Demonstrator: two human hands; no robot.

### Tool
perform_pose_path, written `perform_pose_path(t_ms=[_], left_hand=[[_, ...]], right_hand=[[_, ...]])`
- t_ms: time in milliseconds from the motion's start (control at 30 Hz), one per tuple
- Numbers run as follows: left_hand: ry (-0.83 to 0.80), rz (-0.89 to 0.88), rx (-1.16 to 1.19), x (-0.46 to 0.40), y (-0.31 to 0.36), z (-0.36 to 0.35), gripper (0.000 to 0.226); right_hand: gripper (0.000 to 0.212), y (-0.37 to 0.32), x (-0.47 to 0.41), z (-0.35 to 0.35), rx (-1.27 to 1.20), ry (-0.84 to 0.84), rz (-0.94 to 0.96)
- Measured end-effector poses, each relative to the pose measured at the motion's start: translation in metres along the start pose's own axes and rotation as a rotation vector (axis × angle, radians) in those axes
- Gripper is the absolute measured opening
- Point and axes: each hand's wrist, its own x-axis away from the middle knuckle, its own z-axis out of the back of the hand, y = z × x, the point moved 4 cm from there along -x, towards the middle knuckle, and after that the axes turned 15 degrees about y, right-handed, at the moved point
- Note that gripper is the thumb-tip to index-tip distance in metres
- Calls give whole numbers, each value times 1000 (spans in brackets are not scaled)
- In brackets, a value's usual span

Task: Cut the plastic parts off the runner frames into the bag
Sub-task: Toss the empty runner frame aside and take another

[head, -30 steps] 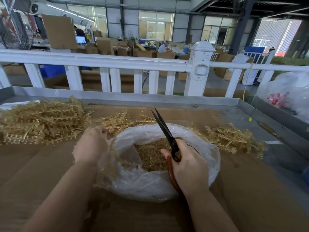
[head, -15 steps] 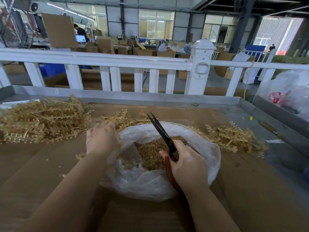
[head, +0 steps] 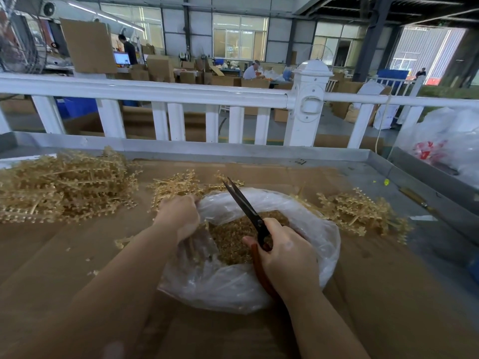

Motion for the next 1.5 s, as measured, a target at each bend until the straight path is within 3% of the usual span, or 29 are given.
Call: perform_pose_path(t_ms=[267,500,733,933,1100,1200,1300,1500], left_hand=[[57,30,151,4,-2,3,41],[267,210,393,5,-15,9,29],[53,106,254,1,-11,1,43],[130,114,267,4,-11,5,20],[131,138,282,7,-13,4,27],[123,188,276,7,-17,3,42],[44,216,253,6,-24,2,51],[-45,183,181,-1,-25,0,44]], right_hand=[[37,0,0,-1,0,1,17],[37,-1,0,0,-12,23,18],[38,1,0,-2,-7,-7,11],[37,1,0,-2,-15,-18,10],[38,0,0,-2,-14,-9,11],[36,0,0,-1,-21,20,7],[36,0,0,-2,-12,19,5],[36,0,0,-2,-7,8,7]])
